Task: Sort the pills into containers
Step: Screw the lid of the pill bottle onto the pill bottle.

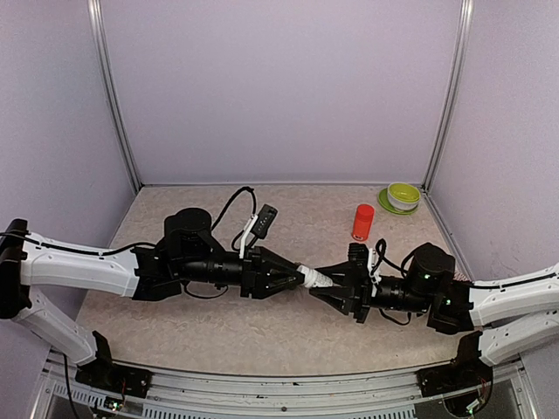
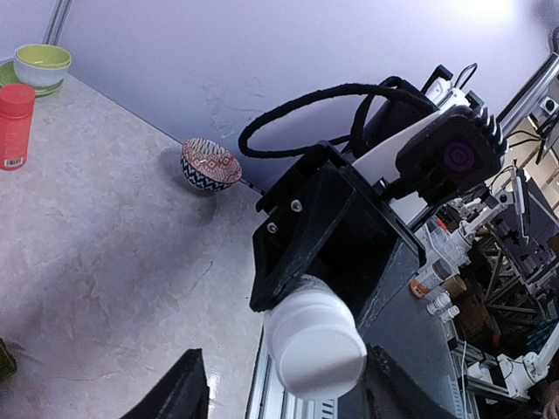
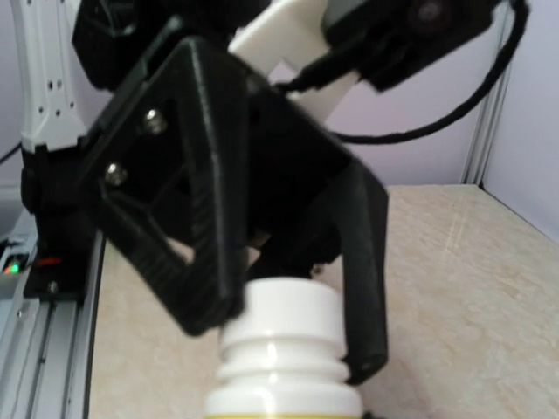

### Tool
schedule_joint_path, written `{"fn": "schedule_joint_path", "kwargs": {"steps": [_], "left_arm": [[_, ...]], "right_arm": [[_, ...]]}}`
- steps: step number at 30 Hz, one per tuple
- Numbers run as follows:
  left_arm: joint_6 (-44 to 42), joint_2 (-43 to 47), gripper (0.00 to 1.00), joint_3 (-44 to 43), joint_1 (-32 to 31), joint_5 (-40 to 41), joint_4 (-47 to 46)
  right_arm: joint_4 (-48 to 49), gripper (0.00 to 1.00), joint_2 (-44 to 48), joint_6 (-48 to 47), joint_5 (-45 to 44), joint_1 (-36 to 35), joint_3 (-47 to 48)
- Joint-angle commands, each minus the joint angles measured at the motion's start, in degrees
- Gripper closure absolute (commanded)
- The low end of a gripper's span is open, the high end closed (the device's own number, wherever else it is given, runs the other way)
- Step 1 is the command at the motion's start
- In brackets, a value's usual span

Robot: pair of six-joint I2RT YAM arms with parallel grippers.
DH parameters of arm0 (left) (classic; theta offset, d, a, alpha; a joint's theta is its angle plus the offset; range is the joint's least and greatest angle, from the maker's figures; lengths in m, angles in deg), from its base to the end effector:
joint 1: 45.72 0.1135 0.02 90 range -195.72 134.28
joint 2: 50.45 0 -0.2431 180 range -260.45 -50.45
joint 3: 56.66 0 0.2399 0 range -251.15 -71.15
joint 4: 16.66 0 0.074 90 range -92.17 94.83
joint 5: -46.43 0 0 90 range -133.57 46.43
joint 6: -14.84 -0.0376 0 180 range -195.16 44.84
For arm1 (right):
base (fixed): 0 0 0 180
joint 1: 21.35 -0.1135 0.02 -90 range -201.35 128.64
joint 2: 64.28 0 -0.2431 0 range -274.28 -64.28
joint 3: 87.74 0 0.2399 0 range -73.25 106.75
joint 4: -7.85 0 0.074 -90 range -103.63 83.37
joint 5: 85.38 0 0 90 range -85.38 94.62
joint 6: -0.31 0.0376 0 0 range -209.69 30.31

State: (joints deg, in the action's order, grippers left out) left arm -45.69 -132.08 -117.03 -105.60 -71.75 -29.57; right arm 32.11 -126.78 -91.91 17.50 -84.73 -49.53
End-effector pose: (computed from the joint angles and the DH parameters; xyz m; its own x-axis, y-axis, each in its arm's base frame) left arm 0.1423 -0.2807 0.2515 -0.5539 0.0906 -0.8276 0.8321 0.0950 -0.5465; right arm 0.0987 0.2157 0.2304 0.0374 -0.0097 -0.9993 -0.9707 0.2373 -0.0386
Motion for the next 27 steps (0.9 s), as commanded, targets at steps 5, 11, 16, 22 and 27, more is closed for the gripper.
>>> {"fn": "schedule_joint_path", "kwargs": {"steps": [5,11,16,22,27], "left_arm": [[0.0,3.9,0.16,1.7,-0.2,2.7,-0.3],[4.3,5.7,0.01,2.0,-0.6,7.5,-1.9],[6.9,4.8,0.01,0.8,-1.3,8.5,-1.5],[7.8,3.9,0.01,0.3,-2.6,9.2,-1.7],[8.0,3.3,0.01,-0.4,-3.1,8.6,-2.4]], "right_arm": [[0.4,0.86,2.8,1.6,-2.1,-0.6,0.1],[-2.0,0.87,1.2,2.8,-5.9,-0.7,2.3],[-1.2,0.86,-0.1,2.0,-8.2,-1.3,3.2],[-1.5,0.86,-1.8,0.4,-10.2,-1.5,4.7],[-1.0,0.86,-3.7,-0.2,-11.0,-1.5,5.4]]}}
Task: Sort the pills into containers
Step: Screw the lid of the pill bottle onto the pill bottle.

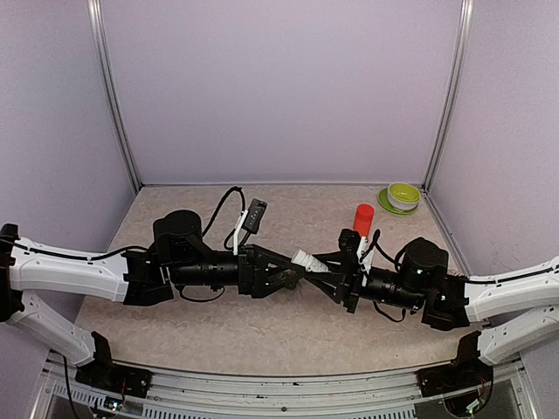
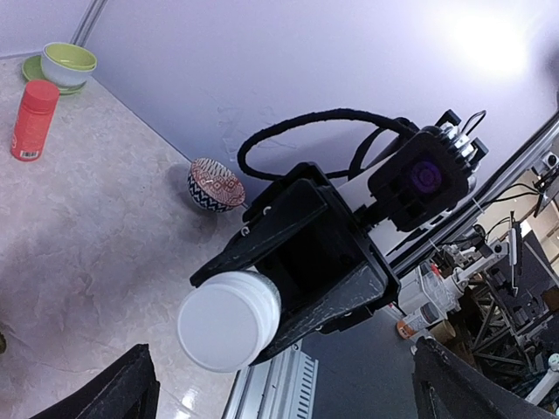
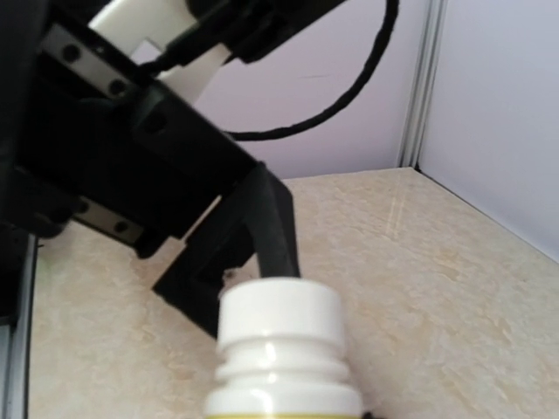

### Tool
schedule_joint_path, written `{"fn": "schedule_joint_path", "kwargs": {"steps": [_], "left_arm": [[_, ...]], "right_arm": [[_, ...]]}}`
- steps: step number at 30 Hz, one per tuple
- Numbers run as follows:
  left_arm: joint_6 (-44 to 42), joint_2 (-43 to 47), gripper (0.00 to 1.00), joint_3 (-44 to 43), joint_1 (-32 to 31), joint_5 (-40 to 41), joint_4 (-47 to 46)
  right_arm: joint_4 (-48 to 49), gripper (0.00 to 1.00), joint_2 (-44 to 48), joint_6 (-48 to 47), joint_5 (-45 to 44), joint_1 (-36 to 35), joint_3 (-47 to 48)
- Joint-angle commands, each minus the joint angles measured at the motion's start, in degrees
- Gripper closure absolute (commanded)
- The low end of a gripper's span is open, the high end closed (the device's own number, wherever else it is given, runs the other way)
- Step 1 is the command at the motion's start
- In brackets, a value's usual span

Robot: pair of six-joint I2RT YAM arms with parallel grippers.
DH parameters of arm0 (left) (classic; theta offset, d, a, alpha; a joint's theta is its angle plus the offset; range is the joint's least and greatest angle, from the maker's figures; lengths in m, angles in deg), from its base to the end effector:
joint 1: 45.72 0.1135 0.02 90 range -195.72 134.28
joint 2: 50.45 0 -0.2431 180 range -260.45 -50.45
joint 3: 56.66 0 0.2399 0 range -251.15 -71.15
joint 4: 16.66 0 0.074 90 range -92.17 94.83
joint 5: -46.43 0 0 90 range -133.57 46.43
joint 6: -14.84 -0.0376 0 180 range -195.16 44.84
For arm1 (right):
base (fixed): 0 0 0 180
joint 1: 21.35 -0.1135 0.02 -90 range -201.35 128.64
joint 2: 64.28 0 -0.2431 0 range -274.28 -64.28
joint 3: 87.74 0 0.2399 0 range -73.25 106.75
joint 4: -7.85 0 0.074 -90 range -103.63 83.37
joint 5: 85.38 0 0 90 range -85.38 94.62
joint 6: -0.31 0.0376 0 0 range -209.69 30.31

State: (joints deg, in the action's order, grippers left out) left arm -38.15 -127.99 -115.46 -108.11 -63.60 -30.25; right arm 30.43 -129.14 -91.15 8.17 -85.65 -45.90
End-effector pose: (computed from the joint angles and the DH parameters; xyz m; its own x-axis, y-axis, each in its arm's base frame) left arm 0.1293 -0.2750 0.2640 -0.6295 -0.0166 -0.7768 0.7660 0.1542 -0.6241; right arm 0.1059 0.2254 0.2389 0.0203 -0.0165 -0.9997 -0.9260 0.3767 -0.0250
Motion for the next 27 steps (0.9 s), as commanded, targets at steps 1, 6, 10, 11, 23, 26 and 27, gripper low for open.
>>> {"fn": "schedule_joint_path", "kwargs": {"steps": [1,6,10,11,23,26,27], "left_arm": [[0.4,-0.8,0.01,-2.1,-0.6,0.4,-1.9],[0.2,-0.6,0.01,-2.4,-0.8,0.7,-2.1],[0.2,-0.9,0.01,-2.6,-0.8,0.0,-2.4],[0.3,-0.9,0.01,-2.6,-0.9,-0.1,-2.7],[0.6,-1.3,0.01,-2.6,-0.9,-0.7,-3.6],[0.9,-1.3,0.01,-2.4,-1.0,-1.2,-4.1],[1.0,-1.2,0.01,-2.3,-1.1,-1.3,-4.4]], "right_arm": [[0.6,0.86,-1.6,-1.0,-1.8,-0.6,2.0],[-0.8,0.87,-2.8,-0.9,-2.2,-0.7,2.7],[-0.7,0.87,-3.3,-0.7,-2.4,-0.7,2.6],[-0.8,0.87,-3.6,-0.8,-2.4,-0.7,2.7],[2.7,0.87,-7.1,-0.5,0.8,-1.4,2.5],[3.4,0.87,-8.3,-0.4,1.3,-1.6,2.7],[3.8,0.87,-8.7,-0.3,1.6,-1.7,2.7]]}}
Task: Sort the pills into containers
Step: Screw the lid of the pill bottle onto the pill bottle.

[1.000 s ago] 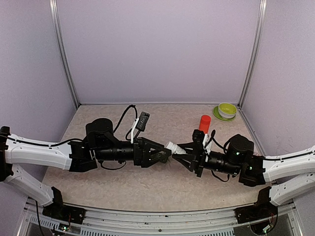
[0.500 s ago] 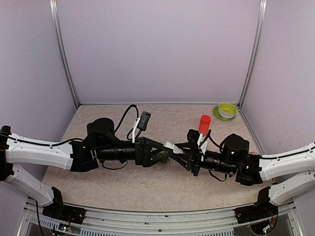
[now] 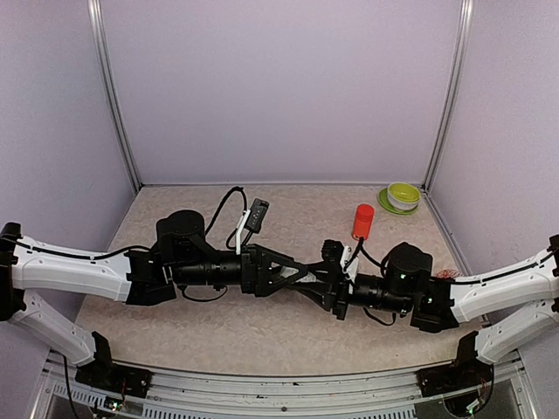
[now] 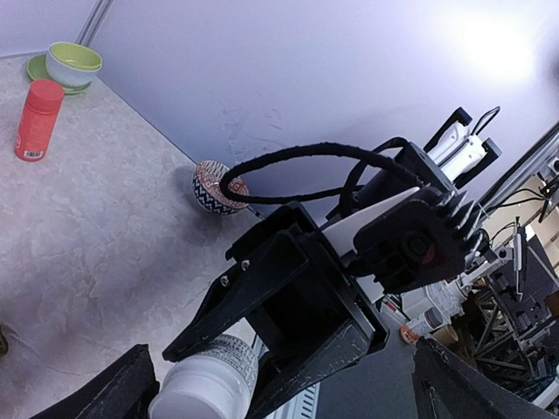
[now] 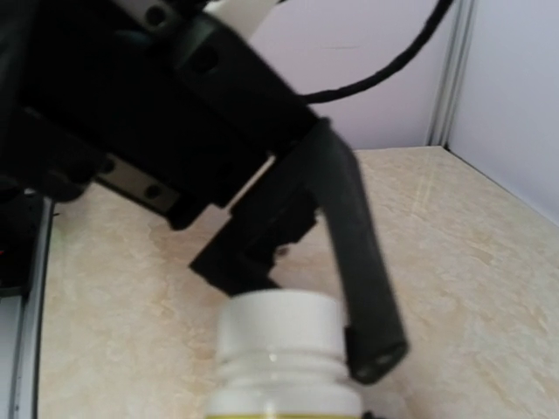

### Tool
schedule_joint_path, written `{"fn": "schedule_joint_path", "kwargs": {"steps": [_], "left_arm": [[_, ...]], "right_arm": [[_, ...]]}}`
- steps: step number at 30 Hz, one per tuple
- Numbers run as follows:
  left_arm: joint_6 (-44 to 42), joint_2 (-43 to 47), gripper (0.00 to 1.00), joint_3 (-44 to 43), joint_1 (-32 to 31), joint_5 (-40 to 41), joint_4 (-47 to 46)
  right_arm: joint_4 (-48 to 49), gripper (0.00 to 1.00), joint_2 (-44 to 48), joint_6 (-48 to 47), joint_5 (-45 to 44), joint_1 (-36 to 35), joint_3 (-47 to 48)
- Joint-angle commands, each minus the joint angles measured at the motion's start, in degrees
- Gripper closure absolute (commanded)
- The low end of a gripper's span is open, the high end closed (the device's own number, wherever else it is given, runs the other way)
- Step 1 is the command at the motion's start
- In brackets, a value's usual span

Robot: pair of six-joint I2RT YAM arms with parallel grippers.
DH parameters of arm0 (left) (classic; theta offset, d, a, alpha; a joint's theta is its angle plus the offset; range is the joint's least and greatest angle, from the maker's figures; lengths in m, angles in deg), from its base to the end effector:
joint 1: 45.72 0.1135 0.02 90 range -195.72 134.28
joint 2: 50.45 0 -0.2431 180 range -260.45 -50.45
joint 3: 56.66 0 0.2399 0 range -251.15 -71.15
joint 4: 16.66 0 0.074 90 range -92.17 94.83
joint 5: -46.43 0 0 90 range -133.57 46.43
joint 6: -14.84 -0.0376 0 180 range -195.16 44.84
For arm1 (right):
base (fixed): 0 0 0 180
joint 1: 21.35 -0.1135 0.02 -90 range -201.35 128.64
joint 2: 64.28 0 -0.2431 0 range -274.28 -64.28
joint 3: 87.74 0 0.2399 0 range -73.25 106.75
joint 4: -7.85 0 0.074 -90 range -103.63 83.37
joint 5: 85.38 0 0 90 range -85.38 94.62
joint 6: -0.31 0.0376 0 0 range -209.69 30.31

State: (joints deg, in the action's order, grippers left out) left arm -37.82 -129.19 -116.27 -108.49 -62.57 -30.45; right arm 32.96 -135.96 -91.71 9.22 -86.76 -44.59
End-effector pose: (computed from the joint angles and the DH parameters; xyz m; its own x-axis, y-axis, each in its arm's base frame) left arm 0.1302 -0.2797 0.2631 -0.6338 -0.0218 -0.7732 0.7605 0.1650 -0.6280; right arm 0.1078 0.2428 0.2230 0.0083 -0.0663 -0.9978 -0.9400 0.3399 -0.0304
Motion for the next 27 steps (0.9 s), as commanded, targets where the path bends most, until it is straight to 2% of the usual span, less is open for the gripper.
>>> {"fn": "schedule_joint_path", "kwargs": {"steps": [1,7,12,20,27], "left_arm": [[0.7,0.2,0.01,-1.3,-0.7,-2.4,-4.6],[0.4,1.1,0.01,-0.5,-0.8,-1.4,-4.7],[-0.1,2.4,0.01,0.4,-0.7,0.5,-3.4],[0.4,2.1,0.01,1.0,-0.6,3.2,-1.1],[0.6,0.7,0.01,-0.1,-0.7,1.2,-1.3]], "right_arm": [[1.4,0.87,-2.3,0.3,0.8,-0.7,1.6],[3.5,0.87,-3.5,0.7,3.6,-0.9,1.7],[3.7,0.87,-0.8,0.6,3.3,-1.0,0.9],[0.6,0.87,5.7,-1.5,-0.7,-1.0,-0.6],[-2.6,0.87,7.3,-1.5,-6.4,-1.0,-0.3]]}}
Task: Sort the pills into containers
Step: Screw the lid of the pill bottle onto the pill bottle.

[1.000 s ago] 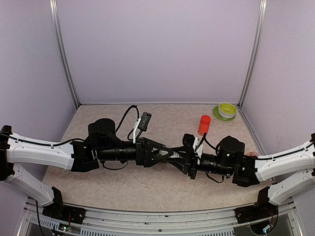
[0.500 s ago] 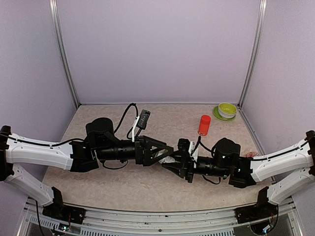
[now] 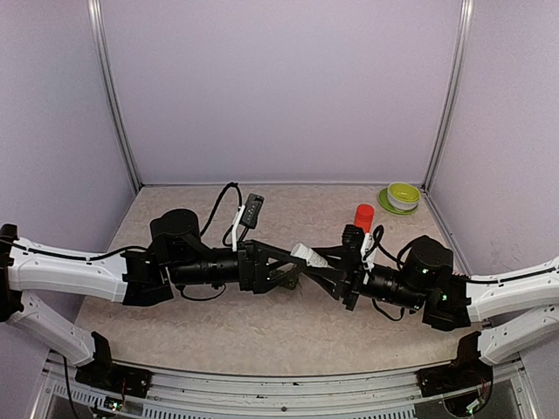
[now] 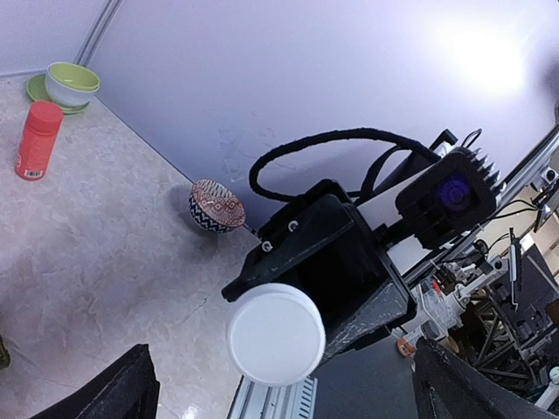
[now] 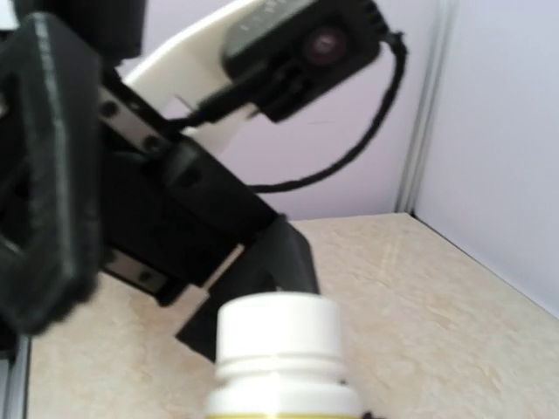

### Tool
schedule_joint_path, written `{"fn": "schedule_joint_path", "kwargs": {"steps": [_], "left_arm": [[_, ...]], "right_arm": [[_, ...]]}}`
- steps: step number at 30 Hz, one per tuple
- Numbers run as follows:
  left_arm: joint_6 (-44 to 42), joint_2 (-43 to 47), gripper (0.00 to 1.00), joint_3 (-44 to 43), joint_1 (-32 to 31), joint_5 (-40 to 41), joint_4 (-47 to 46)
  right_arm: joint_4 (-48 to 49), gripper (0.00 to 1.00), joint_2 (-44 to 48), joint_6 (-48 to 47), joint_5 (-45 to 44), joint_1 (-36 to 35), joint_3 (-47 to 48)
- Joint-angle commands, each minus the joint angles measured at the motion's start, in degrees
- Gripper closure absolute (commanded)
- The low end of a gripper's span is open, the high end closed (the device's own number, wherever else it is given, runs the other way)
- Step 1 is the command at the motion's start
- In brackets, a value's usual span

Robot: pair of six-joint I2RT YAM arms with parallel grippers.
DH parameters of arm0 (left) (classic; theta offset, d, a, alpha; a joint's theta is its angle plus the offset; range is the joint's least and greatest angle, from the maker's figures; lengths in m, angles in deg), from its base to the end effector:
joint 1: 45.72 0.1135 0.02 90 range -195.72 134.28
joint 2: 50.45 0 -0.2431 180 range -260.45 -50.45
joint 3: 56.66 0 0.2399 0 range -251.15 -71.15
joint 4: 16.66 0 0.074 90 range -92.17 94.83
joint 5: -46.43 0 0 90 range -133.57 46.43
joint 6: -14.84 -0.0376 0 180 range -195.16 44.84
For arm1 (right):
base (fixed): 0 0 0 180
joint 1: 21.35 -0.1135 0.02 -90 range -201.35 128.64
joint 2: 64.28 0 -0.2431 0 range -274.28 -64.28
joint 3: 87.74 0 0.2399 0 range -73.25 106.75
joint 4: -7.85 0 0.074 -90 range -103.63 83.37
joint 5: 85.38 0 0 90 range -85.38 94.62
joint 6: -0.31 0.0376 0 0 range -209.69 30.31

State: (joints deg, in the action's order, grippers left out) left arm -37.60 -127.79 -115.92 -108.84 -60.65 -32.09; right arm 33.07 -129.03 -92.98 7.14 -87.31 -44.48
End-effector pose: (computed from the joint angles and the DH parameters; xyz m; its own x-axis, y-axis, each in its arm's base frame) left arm 0.1279 -0.2767 0.2712 -0.6172 -0.0712 -0.7836 0.7683 0.1603 -0.6197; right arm 0.1007 0.2298 0.2527 0.0798 0.0383 -0.9961 -0.9272 0.3697 -0.0601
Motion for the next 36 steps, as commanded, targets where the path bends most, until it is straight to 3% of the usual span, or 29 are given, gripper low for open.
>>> {"fn": "schedule_joint_path", "kwargs": {"steps": [1,25,36], "left_arm": [[0.4,-0.7,0.01,-0.5,-0.3,-0.9,0.2],[-0.1,-0.5,0.1,-0.7,-0.8,-2.3,-1.2],[0.3,1.5,0.11,-1.4,0.2,1.3,5.4]], "right_arm": [[-3.2,0.87,0.1,-0.1,-5.0,-0.4,-0.2],[-5.1,0.88,-10.2,2.1,-1.1,-1.0,3.5],[-5.5,0.88,-6.0,-0.3,2.2,-1.1,2.1]]}}
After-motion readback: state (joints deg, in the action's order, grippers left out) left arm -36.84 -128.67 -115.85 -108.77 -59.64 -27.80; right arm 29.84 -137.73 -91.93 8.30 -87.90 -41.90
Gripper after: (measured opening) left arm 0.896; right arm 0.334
